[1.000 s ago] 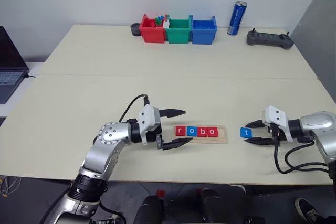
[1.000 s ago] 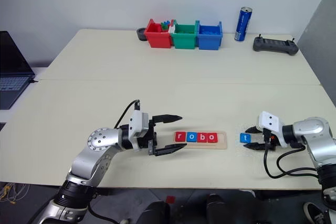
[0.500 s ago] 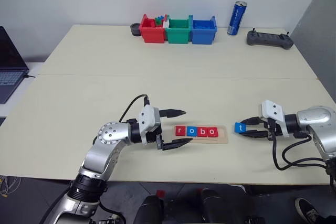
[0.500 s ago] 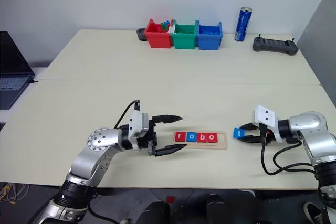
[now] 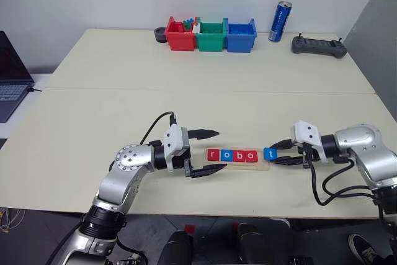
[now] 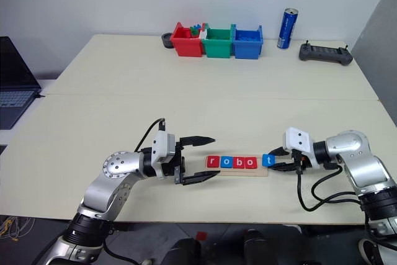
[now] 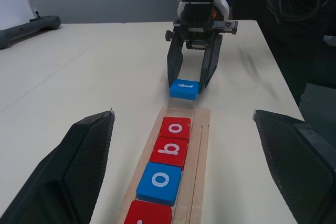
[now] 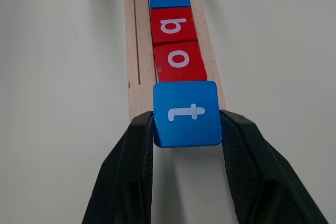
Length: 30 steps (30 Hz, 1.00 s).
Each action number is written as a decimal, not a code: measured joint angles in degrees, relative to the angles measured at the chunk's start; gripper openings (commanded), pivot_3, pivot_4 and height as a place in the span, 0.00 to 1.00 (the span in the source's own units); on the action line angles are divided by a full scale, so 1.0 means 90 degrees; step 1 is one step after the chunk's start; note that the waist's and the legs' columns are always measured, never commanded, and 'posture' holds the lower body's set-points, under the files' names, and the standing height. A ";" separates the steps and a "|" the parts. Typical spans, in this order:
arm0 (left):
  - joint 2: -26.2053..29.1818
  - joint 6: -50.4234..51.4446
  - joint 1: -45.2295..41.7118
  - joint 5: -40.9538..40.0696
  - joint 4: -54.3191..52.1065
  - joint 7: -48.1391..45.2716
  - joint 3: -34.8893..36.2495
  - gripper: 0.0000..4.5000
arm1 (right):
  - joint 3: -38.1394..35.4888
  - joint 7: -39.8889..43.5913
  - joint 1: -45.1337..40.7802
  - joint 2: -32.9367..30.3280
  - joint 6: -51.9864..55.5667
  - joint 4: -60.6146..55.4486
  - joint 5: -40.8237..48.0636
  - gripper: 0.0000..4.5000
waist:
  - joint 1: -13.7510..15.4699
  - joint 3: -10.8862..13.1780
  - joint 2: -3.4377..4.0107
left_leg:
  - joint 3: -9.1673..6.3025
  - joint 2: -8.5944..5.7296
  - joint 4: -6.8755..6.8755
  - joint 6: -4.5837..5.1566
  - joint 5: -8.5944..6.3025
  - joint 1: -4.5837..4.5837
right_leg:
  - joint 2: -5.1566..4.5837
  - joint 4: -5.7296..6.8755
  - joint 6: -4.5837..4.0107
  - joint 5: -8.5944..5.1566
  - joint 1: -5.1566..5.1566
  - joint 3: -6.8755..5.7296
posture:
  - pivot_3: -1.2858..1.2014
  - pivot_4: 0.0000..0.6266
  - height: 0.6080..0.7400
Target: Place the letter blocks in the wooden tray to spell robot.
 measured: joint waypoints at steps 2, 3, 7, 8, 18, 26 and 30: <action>0.0000 0.0002 0.0004 0.0000 -0.0005 0.0046 0.0000 1.00 | 0.0070 -0.0001 -0.0068 0.0038 -0.0067 0.0089 -0.0074 0.32 | 0.0000 0.0000 0.0000 | -0.0001 0.0000 0.0000 0.0000 0.0000 0.0000 | 0.0000 0.0000 0.0000 0.0000 0.0000 -0.0001 | 0.52 0.24 1.00; 0.0000 0.0002 0.0009 0.0000 -0.0007 0.0051 0.0000 1.00 | 0.0090 -0.0001 -0.0092 0.0055 -0.0072 0.0130 -0.0115 0.32 | 0.0001 0.0000 0.0000 | -0.0001 0.0000 0.0000 0.0000 0.0000 0.0000 | 0.0000 0.0000 0.0000 0.0000 0.0000 -0.0001 | 0.52 0.24 1.00; 0.0012 0.0007 0.0045 -0.0001 -0.0087 0.0068 0.0003 1.00 | 0.0282 0.0021 -0.0277 0.0119 -0.0168 0.0395 -0.0283 0.32 | -0.0006 0.0000 0.0000 | 0.0000 0.0000 0.0000 0.0000 0.0000 0.0001 | 0.0000 0.0000 -0.0001 0.0000 0.0000 0.0000 | 0.52 0.24 1.00; 0.0011 0.0008 0.0052 -0.0001 -0.0118 0.0070 0.0003 1.00 | 0.0309 0.0026 -0.0329 0.0144 -0.0202 0.0452 -0.0322 0.32 | -0.0007 0.0000 0.0000 | 0.0000 0.0000 -0.0001 0.0000 0.0000 0.0000 | 0.0000 0.0000 -0.0001 0.0000 -0.0001 0.0000 | 0.52 0.24 1.00; 0.0013 0.0097 0.0063 -0.0001 -0.0131 0.0133 0.0003 1.00 | 0.0442 0.0123 -0.0444 0.0172 -0.0395 0.0670 -0.0505 0.32 | -0.0006 0.0000 0.0000 | 0.0000 0.0000 0.0000 0.0000 0.0000 -0.0001 | 0.0000 0.0001 -0.0001 0.0000 -0.0002 -0.0001 | 0.52 0.24 1.00; 0.0013 0.0101 0.0062 -0.0001 -0.0131 0.0178 0.0003 1.00 | 0.0507 0.0169 -0.0605 0.0252 -0.0399 0.0678 -0.0515 0.32 | -0.0003 0.0000 0.0000 | -0.0001 0.0000 0.0000 0.0000 0.0000 -0.0001 | -0.0001 0.0000 -0.0001 0.0001 -0.0002 -0.0001 | 0.52 0.24 1.00; 0.0013 0.0101 0.0062 -0.0001 -0.0131 0.0179 0.0003 1.00 | 0.0540 0.0170 -0.0627 0.0273 -0.0399 0.0702 -0.0536 0.32 | -0.0006 0.0000 0.0000 | -0.0001 0.0000 0.0000 0.0000 0.0000 -0.0001 | -0.0001 0.0000 -0.0001 0.0001 -0.0002 -0.0001 | 0.52 0.24 1.00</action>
